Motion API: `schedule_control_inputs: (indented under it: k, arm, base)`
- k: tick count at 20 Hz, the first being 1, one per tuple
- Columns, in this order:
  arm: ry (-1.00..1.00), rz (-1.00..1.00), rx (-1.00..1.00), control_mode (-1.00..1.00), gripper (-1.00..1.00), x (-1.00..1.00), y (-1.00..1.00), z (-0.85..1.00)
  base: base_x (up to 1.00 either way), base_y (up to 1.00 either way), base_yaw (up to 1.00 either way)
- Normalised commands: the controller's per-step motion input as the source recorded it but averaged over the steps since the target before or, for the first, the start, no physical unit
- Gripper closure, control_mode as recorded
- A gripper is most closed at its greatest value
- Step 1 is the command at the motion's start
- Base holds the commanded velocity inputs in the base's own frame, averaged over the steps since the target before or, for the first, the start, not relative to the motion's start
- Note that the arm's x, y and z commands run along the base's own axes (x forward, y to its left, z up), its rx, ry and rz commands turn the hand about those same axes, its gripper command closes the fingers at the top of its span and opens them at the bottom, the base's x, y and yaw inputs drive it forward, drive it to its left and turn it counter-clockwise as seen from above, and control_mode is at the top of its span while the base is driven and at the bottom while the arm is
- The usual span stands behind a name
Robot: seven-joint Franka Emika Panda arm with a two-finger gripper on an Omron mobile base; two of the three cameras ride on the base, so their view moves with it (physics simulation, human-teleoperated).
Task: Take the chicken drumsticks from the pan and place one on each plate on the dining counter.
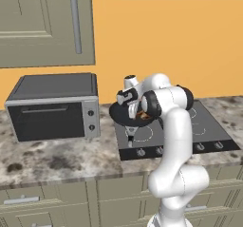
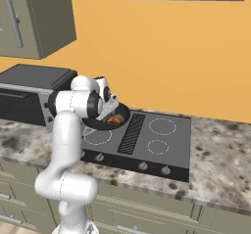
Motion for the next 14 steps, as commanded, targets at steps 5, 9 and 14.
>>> schedule_control_inputs:
  k: [5, 9, 14]
  arm:
    - [0.0, 0.0, 0.01, -1.0, -1.0, -0.07, -0.2, -0.06]
    - [0.0, 0.0, 0.03, -1.0, -1.0, -0.13, -0.26, -0.01]
    - [0.0, 0.06, 0.06, -1.0, 1.0, -0.01, -0.07, -0.12]
  base:
    - [0.0, 0.0, 0.0]
    - [0.0, 0.0, 0.0]
    - [0.0, 0.0, 0.0]
